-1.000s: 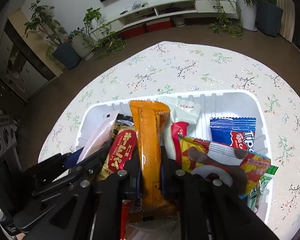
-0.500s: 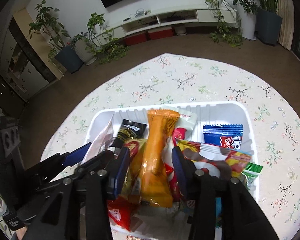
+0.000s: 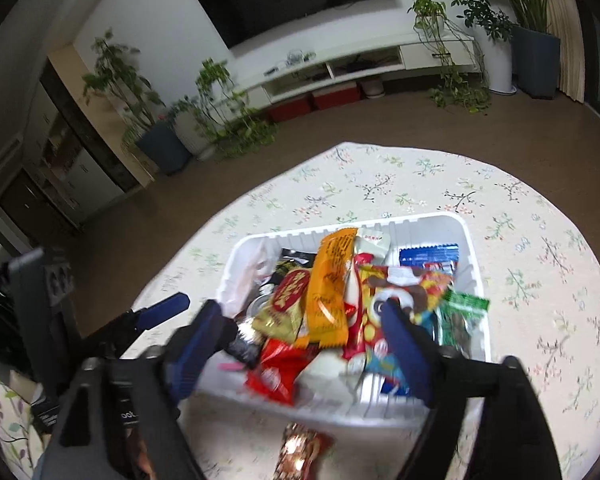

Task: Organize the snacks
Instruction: 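Open both tools and withdraw them from the tray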

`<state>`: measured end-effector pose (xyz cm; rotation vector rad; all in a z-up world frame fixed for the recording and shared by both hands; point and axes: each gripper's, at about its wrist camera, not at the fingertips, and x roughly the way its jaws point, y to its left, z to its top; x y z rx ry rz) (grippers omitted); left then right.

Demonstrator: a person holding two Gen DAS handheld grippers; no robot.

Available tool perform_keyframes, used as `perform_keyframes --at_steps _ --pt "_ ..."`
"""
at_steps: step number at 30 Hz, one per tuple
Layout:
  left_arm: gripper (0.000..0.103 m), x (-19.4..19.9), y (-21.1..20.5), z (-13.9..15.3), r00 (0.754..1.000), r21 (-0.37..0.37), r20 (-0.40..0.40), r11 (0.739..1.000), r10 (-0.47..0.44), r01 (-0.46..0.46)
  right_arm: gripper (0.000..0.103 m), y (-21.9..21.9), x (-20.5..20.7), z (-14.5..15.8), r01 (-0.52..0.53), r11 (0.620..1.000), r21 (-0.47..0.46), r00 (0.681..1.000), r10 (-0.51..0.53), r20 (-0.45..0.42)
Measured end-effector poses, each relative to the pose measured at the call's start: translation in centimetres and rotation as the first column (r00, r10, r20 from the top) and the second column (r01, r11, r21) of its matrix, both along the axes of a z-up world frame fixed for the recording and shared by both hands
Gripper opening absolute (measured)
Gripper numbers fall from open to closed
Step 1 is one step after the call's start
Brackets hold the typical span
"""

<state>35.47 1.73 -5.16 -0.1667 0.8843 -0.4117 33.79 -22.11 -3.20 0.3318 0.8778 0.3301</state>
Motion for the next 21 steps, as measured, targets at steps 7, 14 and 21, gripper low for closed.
perform_keyframes --at_steps 7,14,21 --pt "0.103 -7.5 0.0 -0.4 0.998 0.076 0.056 0.997 0.005 -0.010 0.096 -2.1 -7.0 -1.0 0.014 1.000 0.010 1.000 -0.014 -0.006" --pt "0.103 -12.6 -1.8 -3.8 0.993 0.107 -0.115 0.994 0.030 -0.018 0.096 -4.2 -15.3 -5.1 0.117 0.991 0.066 0.992 -0.113 -0.057" --pt "0.103 -13.0 -4.5 -4.3 0.992 0.157 -0.126 0.987 0.008 0.012 0.095 -3.9 -20.6 -7.0 0.118 0.993 0.016 0.991 -0.117 -0.059"
